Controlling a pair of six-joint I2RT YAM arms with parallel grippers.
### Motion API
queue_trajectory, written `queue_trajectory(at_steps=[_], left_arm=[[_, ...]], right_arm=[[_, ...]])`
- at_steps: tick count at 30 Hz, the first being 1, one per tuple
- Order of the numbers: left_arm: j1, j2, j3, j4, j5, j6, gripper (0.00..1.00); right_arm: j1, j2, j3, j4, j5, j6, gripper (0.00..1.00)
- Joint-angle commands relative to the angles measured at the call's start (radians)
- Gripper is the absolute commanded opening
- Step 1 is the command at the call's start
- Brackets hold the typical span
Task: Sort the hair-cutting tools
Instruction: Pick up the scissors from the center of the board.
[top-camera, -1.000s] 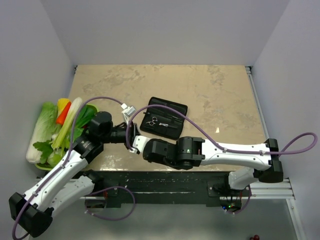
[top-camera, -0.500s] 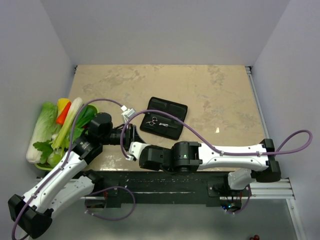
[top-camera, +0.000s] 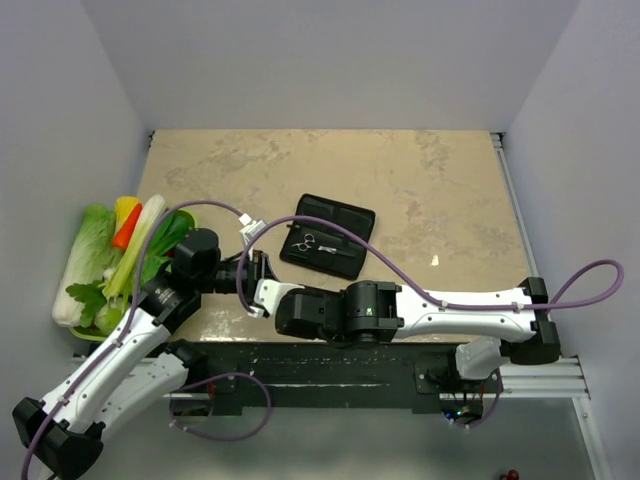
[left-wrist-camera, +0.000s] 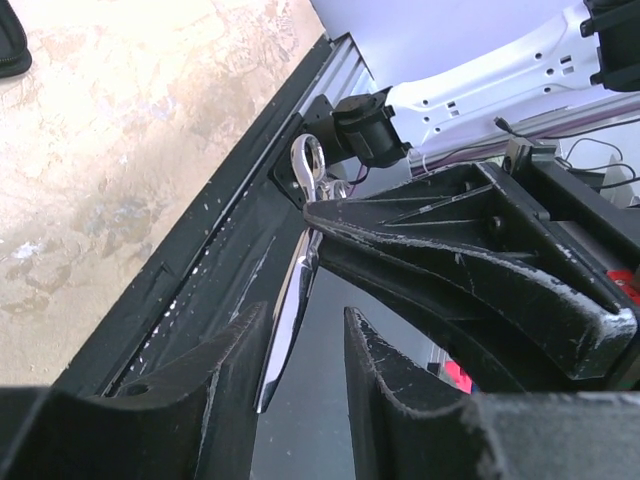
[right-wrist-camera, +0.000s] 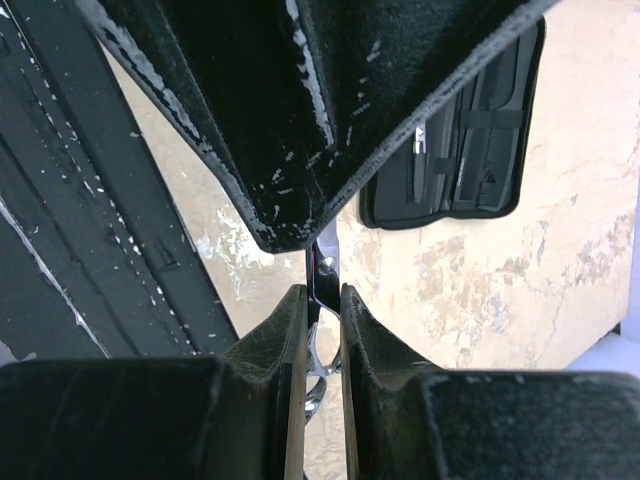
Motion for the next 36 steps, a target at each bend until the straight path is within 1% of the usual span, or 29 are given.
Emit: queue_trajectory(at_steps=[1,3,4,6,9,10,12,13,21,23,25,27,28,31,33,36], left_arm=[[-0.004,-0.012,0.007,-0.010,0.036,0.004,0.39],[-0.002,-0.012,0.007,-0.009,0.037,0.005,0.35],[-0.004,-0.010,0.008,-0.007,0.041,0.005,0.30],[-0.004,-0.004,0.010,-0.001,0.047,0.005,0.27],[-0.004,-0.001,0.012,0.004,0.051,0.005,0.20],[-0.004,-0.002,0.013,0.005,0.053,0.007,0.14],[-0.004,0.001,0.012,0.004,0.051,0.010,0.06],[-0.002,0.004,0.010,0.004,0.051,0.013,0.00],[-0.004,0.007,0.010,0.004,0.053,0.022,0.00],[-0.004,0.002,0.010,-0.002,0.045,0.030,0.00],[-0.004,-0.005,0.005,-0.006,0.042,0.036,0.00],[-0.005,-0.009,0.004,-0.009,0.042,0.042,0.00],[-0.004,-0.012,0.004,-0.010,0.044,0.042,0.00],[-0.004,-0.018,0.013,-0.021,0.051,0.048,0.00],[-0.004,-0.016,0.040,-0.038,0.054,0.068,0.00],[-0.005,-0.016,0.094,-0.087,0.057,0.096,0.00]], right_arm=[[0.006,0.012,0.049,0.033,0.031,-0.019,0.00],[0.006,0.015,0.049,0.033,0.020,-0.021,0.00],[0.006,0.015,0.044,0.036,0.020,-0.023,0.00],[0.006,0.018,0.041,0.039,0.018,-0.023,0.00],[0.006,0.016,0.038,0.037,0.015,-0.023,0.00],[0.006,0.015,0.036,0.039,0.015,-0.024,0.00],[0.004,0.015,0.036,0.040,0.012,-0.024,0.00],[0.006,0.015,0.033,0.040,0.009,-0.026,0.00],[0.010,0.012,0.023,0.039,0.009,-0.030,0.00],[0.012,0.006,0.024,0.039,0.006,-0.027,0.19],[0.012,-0.005,0.027,0.045,0.001,-0.026,0.33],[0.010,-0.034,0.035,0.057,0.004,-0.024,0.44],[0.012,-0.042,0.042,0.056,0.006,-0.024,0.56],[0.012,-0.079,0.087,0.008,0.024,-0.004,0.64],[0.010,-0.102,0.111,-0.042,0.050,0.011,0.67],[0.012,-0.157,0.095,-0.052,0.079,0.060,0.68]])
